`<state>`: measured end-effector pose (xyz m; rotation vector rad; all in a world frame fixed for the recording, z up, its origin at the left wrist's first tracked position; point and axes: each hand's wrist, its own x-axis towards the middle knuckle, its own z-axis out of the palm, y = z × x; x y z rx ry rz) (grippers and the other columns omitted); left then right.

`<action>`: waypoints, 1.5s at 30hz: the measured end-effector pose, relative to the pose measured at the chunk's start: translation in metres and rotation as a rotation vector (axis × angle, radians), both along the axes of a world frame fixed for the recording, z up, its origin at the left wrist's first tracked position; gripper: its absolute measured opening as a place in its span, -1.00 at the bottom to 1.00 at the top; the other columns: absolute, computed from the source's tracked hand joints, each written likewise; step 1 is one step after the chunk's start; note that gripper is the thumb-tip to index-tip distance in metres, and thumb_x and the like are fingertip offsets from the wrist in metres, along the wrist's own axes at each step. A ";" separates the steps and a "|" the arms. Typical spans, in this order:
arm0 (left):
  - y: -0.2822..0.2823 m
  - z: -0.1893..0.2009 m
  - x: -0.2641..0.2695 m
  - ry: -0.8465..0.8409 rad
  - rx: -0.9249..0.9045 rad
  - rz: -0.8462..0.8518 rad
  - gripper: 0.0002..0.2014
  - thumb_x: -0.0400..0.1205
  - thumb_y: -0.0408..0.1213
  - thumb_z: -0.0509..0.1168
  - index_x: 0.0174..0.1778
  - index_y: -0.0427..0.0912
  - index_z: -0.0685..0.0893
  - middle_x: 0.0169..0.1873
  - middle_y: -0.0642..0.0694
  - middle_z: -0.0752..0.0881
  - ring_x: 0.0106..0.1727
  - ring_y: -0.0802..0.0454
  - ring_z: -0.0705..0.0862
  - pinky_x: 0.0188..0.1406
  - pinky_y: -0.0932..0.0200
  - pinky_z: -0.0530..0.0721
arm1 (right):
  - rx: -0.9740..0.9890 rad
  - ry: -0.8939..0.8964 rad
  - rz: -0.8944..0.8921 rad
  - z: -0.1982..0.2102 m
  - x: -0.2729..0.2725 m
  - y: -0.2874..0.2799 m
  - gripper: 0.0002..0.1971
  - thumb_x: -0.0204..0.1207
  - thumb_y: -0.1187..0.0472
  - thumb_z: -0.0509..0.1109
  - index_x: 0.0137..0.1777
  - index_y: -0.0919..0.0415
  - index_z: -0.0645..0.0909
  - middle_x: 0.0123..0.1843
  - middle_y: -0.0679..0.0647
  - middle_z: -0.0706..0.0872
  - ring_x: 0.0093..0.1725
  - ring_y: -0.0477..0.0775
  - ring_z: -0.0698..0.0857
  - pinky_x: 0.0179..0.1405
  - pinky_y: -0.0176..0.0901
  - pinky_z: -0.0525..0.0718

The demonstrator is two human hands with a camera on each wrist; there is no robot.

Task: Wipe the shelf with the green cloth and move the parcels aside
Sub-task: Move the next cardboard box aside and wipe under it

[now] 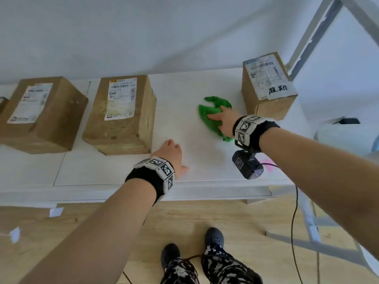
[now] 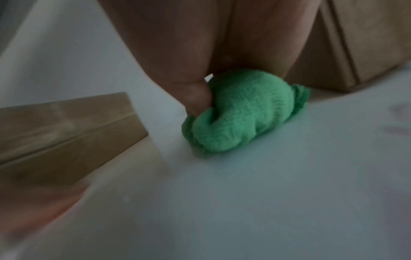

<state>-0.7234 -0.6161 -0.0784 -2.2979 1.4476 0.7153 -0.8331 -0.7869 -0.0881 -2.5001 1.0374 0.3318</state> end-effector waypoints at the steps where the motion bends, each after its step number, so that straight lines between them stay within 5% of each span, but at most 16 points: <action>1: 0.000 0.000 0.001 -0.002 -0.003 -0.012 -0.25 0.60 0.08 0.26 0.57 -0.35 0.23 0.57 -0.27 0.23 0.62 -0.14 0.24 0.55 -0.04 0.36 | -0.024 0.010 -0.018 0.003 0.009 -0.009 -0.47 0.62 0.27 0.18 0.60 -0.01 0.31 0.64 0.29 0.21 0.61 0.37 0.24 0.61 0.09 0.27; 8: -0.010 0.001 0.011 -0.002 0.034 -0.043 -0.45 0.68 -0.03 0.17 0.50 -0.31 0.38 0.48 -0.25 0.40 0.51 -0.17 0.42 0.47 -0.05 0.48 | 0.028 0.031 0.067 0.002 0.067 0.006 -0.44 0.66 0.18 0.17 0.66 0.07 0.17 0.72 0.24 -0.02 0.70 0.31 0.01 0.70 -0.02 0.02; 14: -0.034 0.013 0.026 0.018 -0.032 0.013 -0.61 0.70 -0.12 0.16 0.32 -0.31 0.54 0.34 -0.27 0.60 0.38 -0.24 0.57 0.32 -0.03 0.53 | 0.023 0.024 0.092 0.002 0.063 0.003 -0.42 0.61 0.40 0.16 0.58 -0.06 0.33 0.70 0.10 0.12 0.63 0.20 0.26 0.57 -0.25 0.19; 22: -0.053 -0.008 0.037 0.026 -0.064 0.057 -0.17 0.56 0.12 0.32 0.56 -0.40 0.25 0.57 -0.33 0.22 0.63 -0.21 0.20 0.61 -0.04 0.28 | -0.174 0.137 -0.136 0.007 0.085 -0.063 -0.51 0.62 0.23 0.15 0.57 0.20 0.33 0.59 0.25 0.36 0.58 0.31 0.35 0.58 0.16 0.31; 27: -0.053 -0.019 0.044 0.029 -0.093 0.018 -0.13 0.59 0.13 0.25 0.63 -0.40 0.10 0.66 -0.33 0.05 0.70 -0.18 0.02 0.66 -0.09 0.21 | -0.180 0.179 -0.180 0.015 0.106 -0.084 -0.47 0.59 0.20 0.15 0.58 0.18 0.26 0.58 0.11 0.39 0.57 0.22 0.36 0.54 0.18 0.27; 29: -0.050 -0.020 0.043 0.011 -0.106 0.000 -0.11 0.61 0.14 0.22 0.65 -0.40 0.05 0.67 -0.33 0.00 0.71 -0.16 -0.02 0.67 -0.07 0.18 | -0.181 0.146 -0.148 0.018 0.117 -0.082 -0.54 0.63 0.26 0.18 0.54 0.25 0.36 0.56 0.22 0.44 0.55 0.26 0.41 0.53 0.13 0.34; 32: -0.051 -0.021 0.042 0.000 -0.119 -0.001 -0.11 0.61 0.15 0.22 0.65 -0.40 0.04 0.67 -0.33 0.00 0.71 -0.15 -0.02 0.67 -0.05 0.19 | -0.167 0.063 -0.104 0.019 0.138 -0.072 -0.52 0.68 0.29 0.14 0.60 0.33 0.26 0.62 0.28 0.32 0.61 0.28 0.30 0.58 0.07 0.26; 35: -0.054 -0.019 0.043 -0.022 -0.104 -0.022 -0.15 0.61 0.15 0.22 0.61 -0.41 0.15 0.63 -0.36 0.13 0.68 -0.19 0.11 0.63 -0.04 0.27 | -0.159 0.081 0.029 0.022 0.155 -0.046 -0.44 0.71 0.32 0.04 0.69 0.12 0.03 0.69 0.25 0.10 0.66 0.30 0.19 0.61 0.06 0.15; 39: -0.054 -0.008 0.043 -0.013 -0.053 -0.045 -0.17 0.62 0.15 0.20 0.61 -0.40 0.17 0.63 -0.38 0.15 0.67 -0.23 0.13 0.61 -0.02 0.20 | -0.005 0.078 0.128 0.011 0.138 -0.014 -0.51 0.72 0.23 0.07 0.65 0.11 0.21 0.65 0.22 0.26 0.58 0.26 0.37 0.53 -0.10 0.31; 42: -0.045 -0.001 0.040 0.004 -0.077 -0.016 -0.19 0.59 0.13 0.26 0.58 -0.40 0.24 0.59 -0.33 0.23 0.63 -0.22 0.20 0.58 -0.02 0.26 | -0.022 0.083 0.181 0.003 0.098 0.002 -0.47 0.67 0.30 0.14 0.62 -0.03 0.26 0.69 0.18 0.15 0.63 0.24 0.27 0.56 -0.16 0.25; 45: -0.027 0.003 0.029 0.027 -0.100 0.018 -0.17 0.59 0.04 0.31 0.62 -0.39 0.14 0.65 -0.32 0.09 0.68 -0.18 0.10 0.63 0.02 0.17 | -0.064 0.169 0.125 0.006 0.060 -0.003 -0.44 0.67 0.32 0.11 0.62 -0.12 0.22 0.71 0.16 0.08 0.63 0.26 0.27 0.54 -0.21 0.25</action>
